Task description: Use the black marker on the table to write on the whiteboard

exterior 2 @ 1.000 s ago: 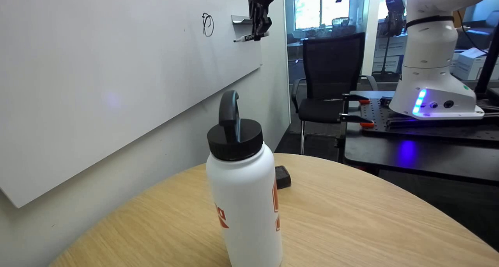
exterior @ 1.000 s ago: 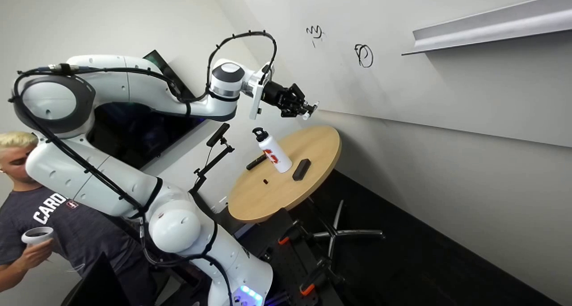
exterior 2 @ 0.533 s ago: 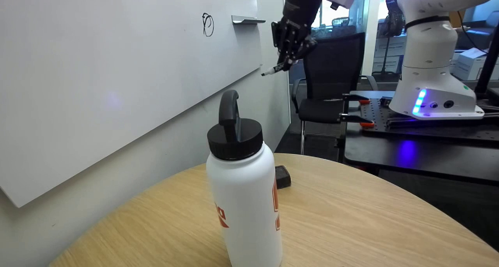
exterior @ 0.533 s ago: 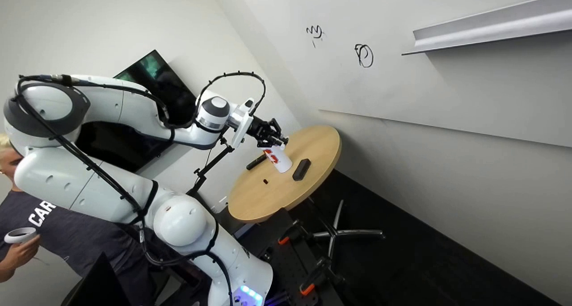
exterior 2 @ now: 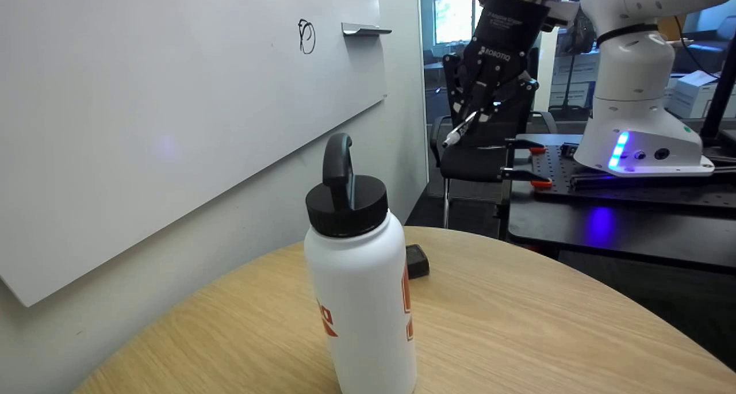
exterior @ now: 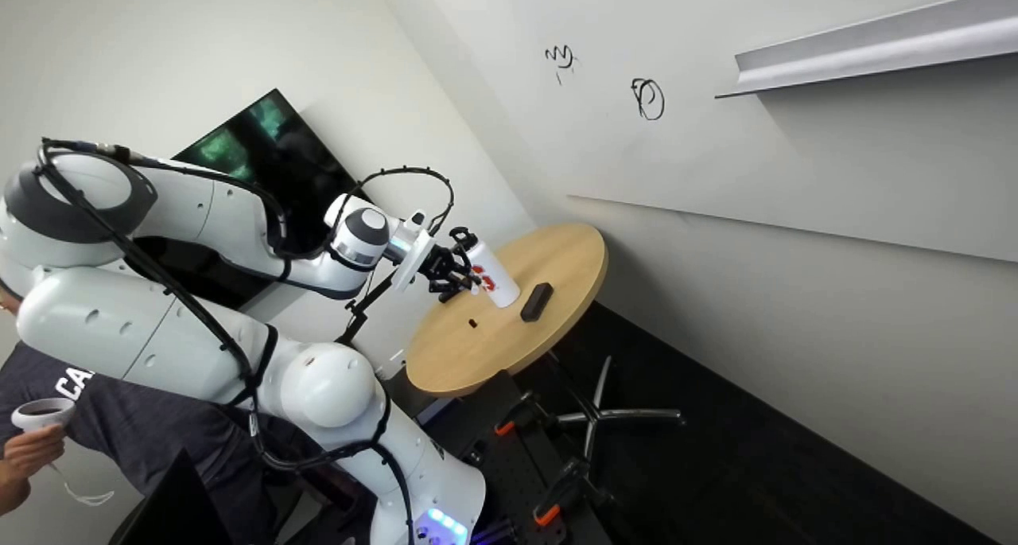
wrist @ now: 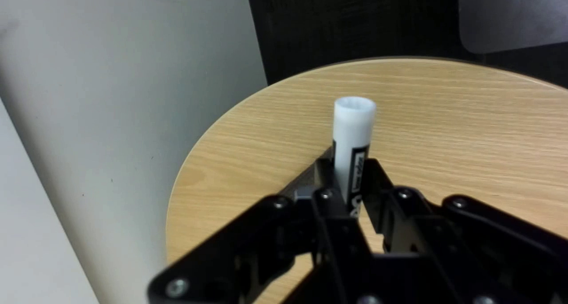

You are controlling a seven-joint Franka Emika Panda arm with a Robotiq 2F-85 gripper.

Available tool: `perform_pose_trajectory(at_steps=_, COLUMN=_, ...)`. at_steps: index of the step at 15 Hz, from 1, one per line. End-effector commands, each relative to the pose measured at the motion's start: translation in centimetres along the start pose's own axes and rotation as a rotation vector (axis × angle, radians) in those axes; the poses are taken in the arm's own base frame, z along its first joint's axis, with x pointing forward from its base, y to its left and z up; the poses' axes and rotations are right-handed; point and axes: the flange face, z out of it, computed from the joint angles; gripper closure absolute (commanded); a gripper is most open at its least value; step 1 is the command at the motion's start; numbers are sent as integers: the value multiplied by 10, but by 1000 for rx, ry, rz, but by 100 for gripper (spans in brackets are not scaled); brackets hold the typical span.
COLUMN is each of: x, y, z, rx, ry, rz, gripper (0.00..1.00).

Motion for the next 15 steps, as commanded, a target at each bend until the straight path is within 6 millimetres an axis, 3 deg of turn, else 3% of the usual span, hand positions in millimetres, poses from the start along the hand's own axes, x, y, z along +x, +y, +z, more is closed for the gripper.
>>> perform_pose_trajectory(at_steps=1, x=-1, y=1, z=0, rx=1, ry=-2, rz=3, gripper=80)
perform_pose_trajectory(at_steps=2, x=-1, y=2, z=0, rx=1, ry=-2, rz=4, gripper=95)
perform_pose_trajectory(at_steps=4, x=7, y=-8, z=14, rx=51, ry=-21, rz=-36, gripper=95)
perform_pose_trajectory(at_steps=8, x=26, y=-59, z=51, rx=151, ry=-46, rz=-123, gripper=95)
perform_pose_trajectory(at_steps=12, x=49, y=-103, z=78, rx=264, ry=102, rz=-247, gripper=95)
perform_pose_trajectory(at_steps=15, x=59, y=-118, z=100, rx=321, ry=146, rz=-303, gripper=95)
